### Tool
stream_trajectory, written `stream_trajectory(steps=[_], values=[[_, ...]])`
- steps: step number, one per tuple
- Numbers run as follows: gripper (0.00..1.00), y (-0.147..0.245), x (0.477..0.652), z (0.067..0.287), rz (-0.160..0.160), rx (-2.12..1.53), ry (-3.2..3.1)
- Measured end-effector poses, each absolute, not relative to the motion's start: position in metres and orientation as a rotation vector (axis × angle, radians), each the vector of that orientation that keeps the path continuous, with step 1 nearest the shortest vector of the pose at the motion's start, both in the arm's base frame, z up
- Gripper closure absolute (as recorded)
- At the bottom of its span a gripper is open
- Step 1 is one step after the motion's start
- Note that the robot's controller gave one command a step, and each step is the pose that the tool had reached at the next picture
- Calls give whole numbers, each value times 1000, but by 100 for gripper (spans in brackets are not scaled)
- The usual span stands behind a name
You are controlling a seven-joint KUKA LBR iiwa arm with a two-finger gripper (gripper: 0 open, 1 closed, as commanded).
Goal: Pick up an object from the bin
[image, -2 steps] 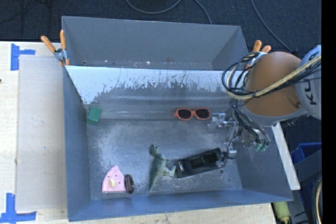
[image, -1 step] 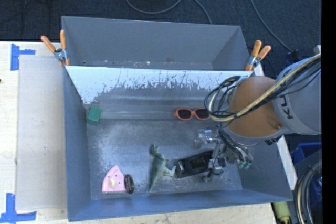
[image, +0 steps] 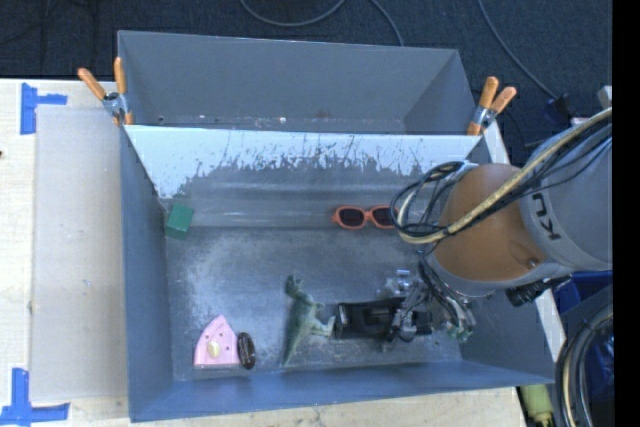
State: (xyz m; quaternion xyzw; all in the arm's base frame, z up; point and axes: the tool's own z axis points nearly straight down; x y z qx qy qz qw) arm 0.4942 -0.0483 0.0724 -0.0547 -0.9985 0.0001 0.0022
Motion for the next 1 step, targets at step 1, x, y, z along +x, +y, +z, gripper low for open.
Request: stream_trajectory(steps=[1], values=[[100,-48,494,72,1,-171,-3133]])
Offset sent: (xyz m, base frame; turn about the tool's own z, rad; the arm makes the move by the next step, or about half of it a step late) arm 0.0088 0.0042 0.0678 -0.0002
